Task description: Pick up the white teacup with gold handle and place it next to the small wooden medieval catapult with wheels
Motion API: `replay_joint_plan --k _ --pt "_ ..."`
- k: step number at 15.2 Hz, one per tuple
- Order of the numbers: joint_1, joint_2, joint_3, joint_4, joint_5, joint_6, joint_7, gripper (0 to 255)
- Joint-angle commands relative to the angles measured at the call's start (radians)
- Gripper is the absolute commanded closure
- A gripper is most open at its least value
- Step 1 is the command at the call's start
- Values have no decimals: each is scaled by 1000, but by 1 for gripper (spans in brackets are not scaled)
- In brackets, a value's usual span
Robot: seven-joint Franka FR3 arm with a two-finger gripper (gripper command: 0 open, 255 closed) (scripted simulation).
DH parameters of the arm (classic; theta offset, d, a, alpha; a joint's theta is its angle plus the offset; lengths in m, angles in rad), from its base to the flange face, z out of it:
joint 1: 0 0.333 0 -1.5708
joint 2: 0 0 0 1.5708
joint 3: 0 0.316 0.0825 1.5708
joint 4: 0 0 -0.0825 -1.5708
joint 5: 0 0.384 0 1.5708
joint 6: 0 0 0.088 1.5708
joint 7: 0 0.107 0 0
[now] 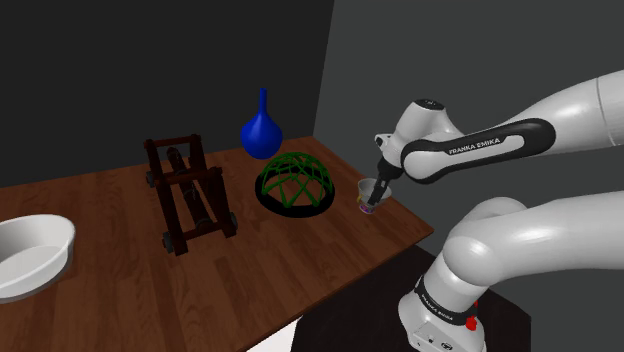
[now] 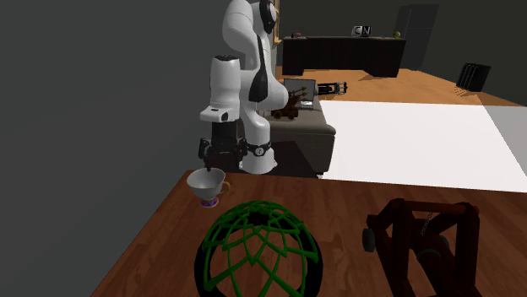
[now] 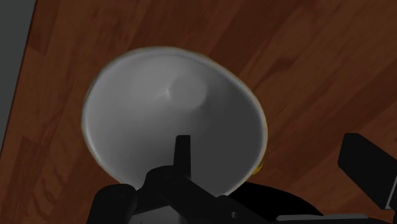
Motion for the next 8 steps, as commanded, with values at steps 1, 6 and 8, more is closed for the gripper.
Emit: replay_joint_plan --k 1,6,8 --pt "-1 3 -1 -1 -1 5 0 0" --pt "-1 3 -1 -1 -1 4 0 255" --pt "-1 3 -1 -1 -1 4 0 255"
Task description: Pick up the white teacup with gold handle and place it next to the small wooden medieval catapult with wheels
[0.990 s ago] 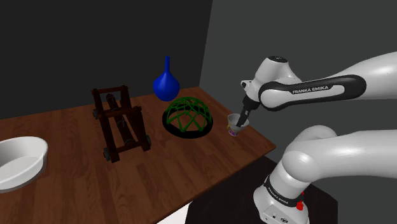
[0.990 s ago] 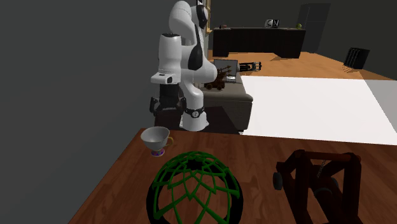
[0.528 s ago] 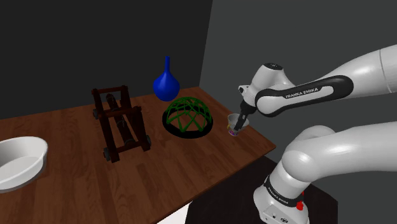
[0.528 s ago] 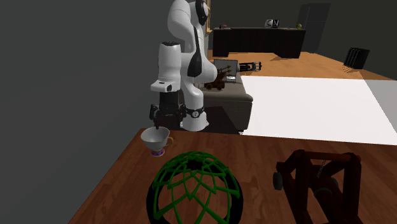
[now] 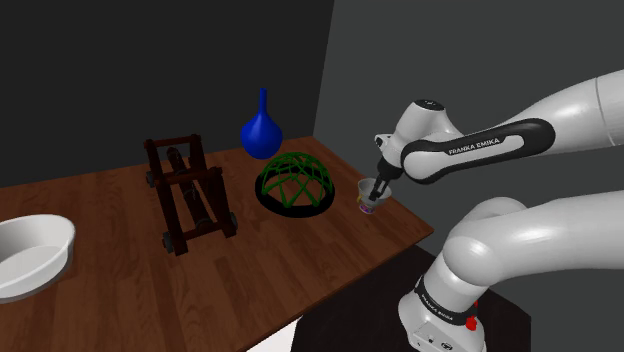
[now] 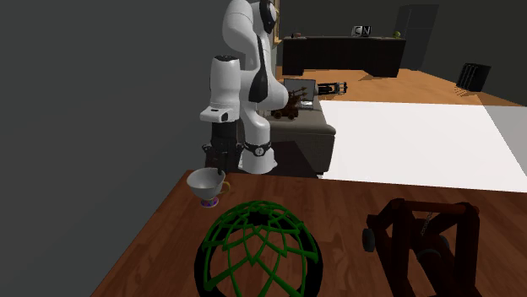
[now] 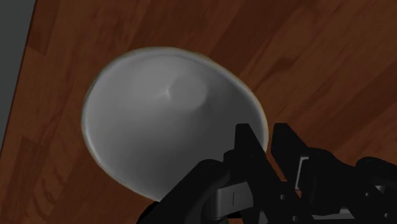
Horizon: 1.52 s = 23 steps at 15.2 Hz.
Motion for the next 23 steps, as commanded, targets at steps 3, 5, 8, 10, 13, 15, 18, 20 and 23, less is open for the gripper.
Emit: replay_joint_plan --k 3,5,8,10,13,15,18,20,23 --pt "0 0 0 0 0 0 0 255" --pt "0 -1 0 0 0 0 0 255" --pt "3 -16 3 7 6 -22 -2 255" --pt "8 -47 11 21 19 -67 -7 255" --pt "16 -87 22 44 36 -129 -12 255" --pt "21 -110 30 61 48 -169 -15 255" --pt "29 -139 42 89 64 -225 -19 255" --pt "34 -156 50 109 75 -261 -22 255" --pt "41 -176 61 140 90 -312 -26 255"
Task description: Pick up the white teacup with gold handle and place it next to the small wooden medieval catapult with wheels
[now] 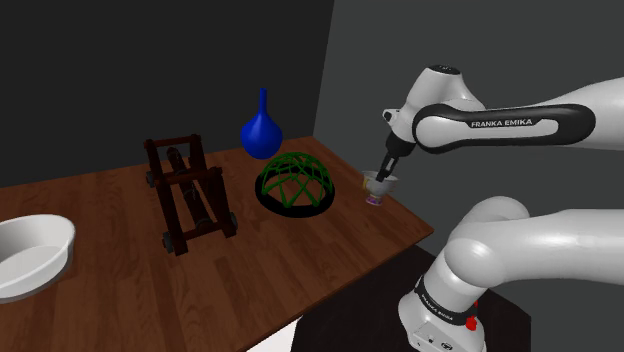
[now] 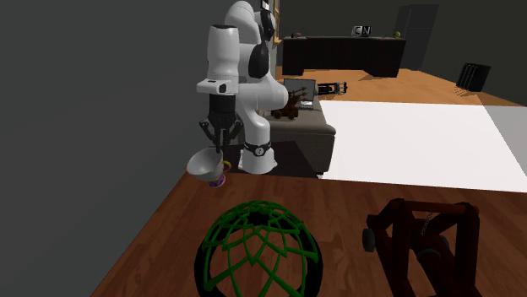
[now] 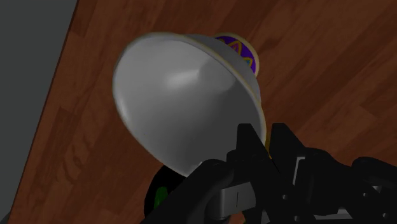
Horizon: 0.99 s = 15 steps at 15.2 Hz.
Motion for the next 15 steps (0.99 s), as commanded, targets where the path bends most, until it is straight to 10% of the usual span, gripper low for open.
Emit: replay_joint_plan --k 1,15 --pt "6 -8 7 25 10 -32 -3 255" --pt "35 -44 55 195 67 -236 -17 255"
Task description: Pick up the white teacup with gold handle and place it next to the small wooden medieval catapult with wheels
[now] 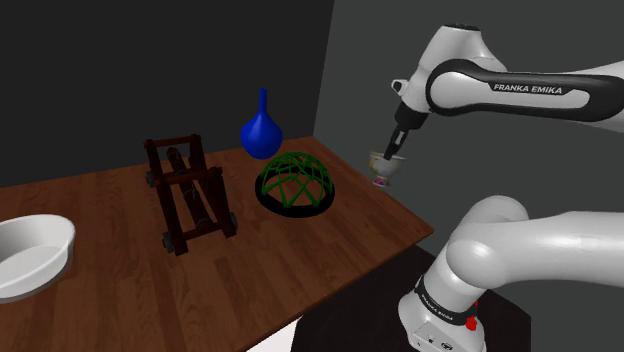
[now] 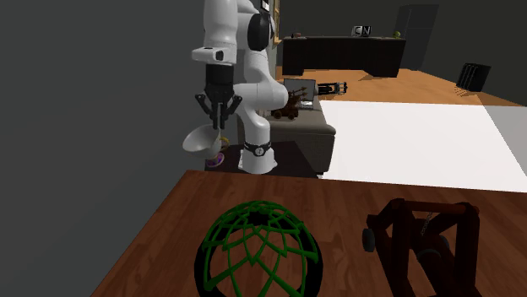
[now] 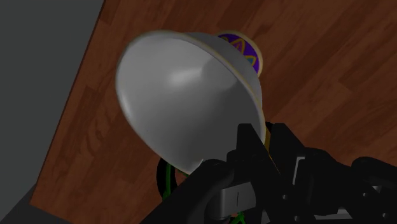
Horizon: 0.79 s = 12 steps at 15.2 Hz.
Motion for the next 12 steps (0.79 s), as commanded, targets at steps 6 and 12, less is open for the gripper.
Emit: replay_joint_plan --k 6,12 --pt "12 2 21 93 23 -90 -6 255" --pt "21 16 36 179 40 -162 -12 255"
